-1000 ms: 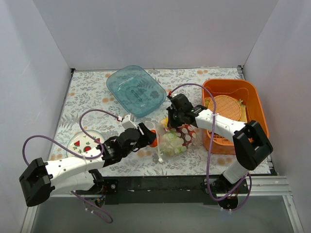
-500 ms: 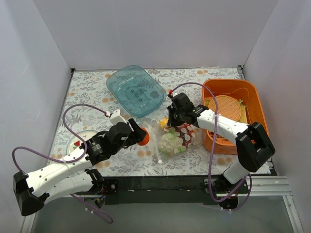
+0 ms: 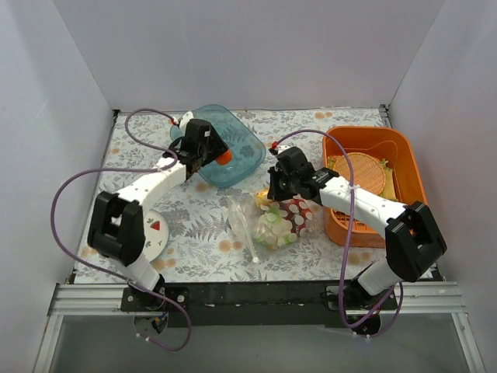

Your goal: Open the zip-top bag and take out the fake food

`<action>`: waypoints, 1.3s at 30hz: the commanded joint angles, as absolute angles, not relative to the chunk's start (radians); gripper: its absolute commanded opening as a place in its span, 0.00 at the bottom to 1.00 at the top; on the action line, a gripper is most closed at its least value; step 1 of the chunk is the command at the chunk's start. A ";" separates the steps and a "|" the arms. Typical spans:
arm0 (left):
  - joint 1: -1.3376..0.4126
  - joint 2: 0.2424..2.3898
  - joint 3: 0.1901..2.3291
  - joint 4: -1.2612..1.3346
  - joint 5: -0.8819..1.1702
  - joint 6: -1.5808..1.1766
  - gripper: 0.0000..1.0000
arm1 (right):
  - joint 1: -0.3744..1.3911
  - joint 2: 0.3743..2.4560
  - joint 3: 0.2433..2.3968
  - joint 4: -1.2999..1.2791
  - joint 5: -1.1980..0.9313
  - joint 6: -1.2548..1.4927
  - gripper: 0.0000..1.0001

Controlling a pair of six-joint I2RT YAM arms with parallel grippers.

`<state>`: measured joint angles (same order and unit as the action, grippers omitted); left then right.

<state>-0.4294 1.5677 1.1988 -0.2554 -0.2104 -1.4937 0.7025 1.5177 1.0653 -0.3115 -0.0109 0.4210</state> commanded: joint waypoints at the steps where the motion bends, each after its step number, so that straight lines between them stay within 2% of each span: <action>1: -0.376 1.692 1.299 -0.186 -0.181 -1.447 0.53 | 0.712 1.468 1.077 -0.325 -0.005 0.400 0.01; 3: -0.357 1.739 1.331 -0.178 -0.179 -1.407 0.59 | 0.715 1.448 1.071 -0.334 0.032 0.391 0.01; 4: -0.353 1.750 1.345 -0.182 -0.181 -1.396 0.68 | 0.716 1.442 1.068 -0.337 0.037 0.390 0.01; 7: -0.336 1.772 1.385 -0.221 -0.160 -1.358 0.80 | 0.721 1.422 1.066 -0.356 0.052 0.377 0.03; 8: -0.336 1.767 1.388 -0.228 -0.166 -1.350 0.87 | 0.721 1.411 1.066 -0.360 0.057 0.376 0.04; 9: -0.336 1.752 1.378 -0.235 -0.164 -1.347 0.89 | 0.727 1.407 1.066 -0.365 0.064 0.374 0.05; 10: -0.336 1.720 1.367 -0.235 -0.163 -1.338 0.96 | 0.729 1.399 1.063 -0.373 0.069 0.373 0.08; 11: -0.336 1.697 1.355 -0.239 -0.155 -1.330 0.98 | 0.733 1.387 1.063 -0.377 0.074 0.374 0.08; 15: -0.339 1.544 1.255 -0.297 -0.129 -1.342 0.86 | 0.768 1.338 1.046 -0.405 0.129 0.382 0.08; 17: -0.348 1.397 1.110 -0.299 -0.111 -1.386 0.83 | 0.787 1.318 1.037 -0.425 0.158 0.390 0.08; 18: -0.357 1.343 1.053 -0.301 -0.095 -1.396 0.76 | 0.799 1.315 1.035 -0.433 0.172 0.393 0.08; 19: -0.363 1.300 0.969 -0.313 -0.088 -1.407 0.74 | 0.805 1.312 1.032 -0.439 0.172 0.394 0.08; 25: -0.540 1.017 0.746 -0.403 -0.101 -1.548 0.52 | 0.842 1.304 1.003 -0.462 0.193 0.420 0.08; 29: -0.716 0.980 0.640 -0.350 -0.103 -1.666 0.50 | 0.857 1.316 0.979 -0.474 0.221 0.434 0.06; 32: -0.777 1.020 0.623 -0.264 -0.097 -1.703 0.50 | 0.871 1.324 0.957 -0.479 0.241 0.451 0.05; 39: -0.792 1.178 0.595 -0.068 0.007 -1.669 0.53 | 0.887 1.345 0.925 -0.488 0.278 0.472 0.03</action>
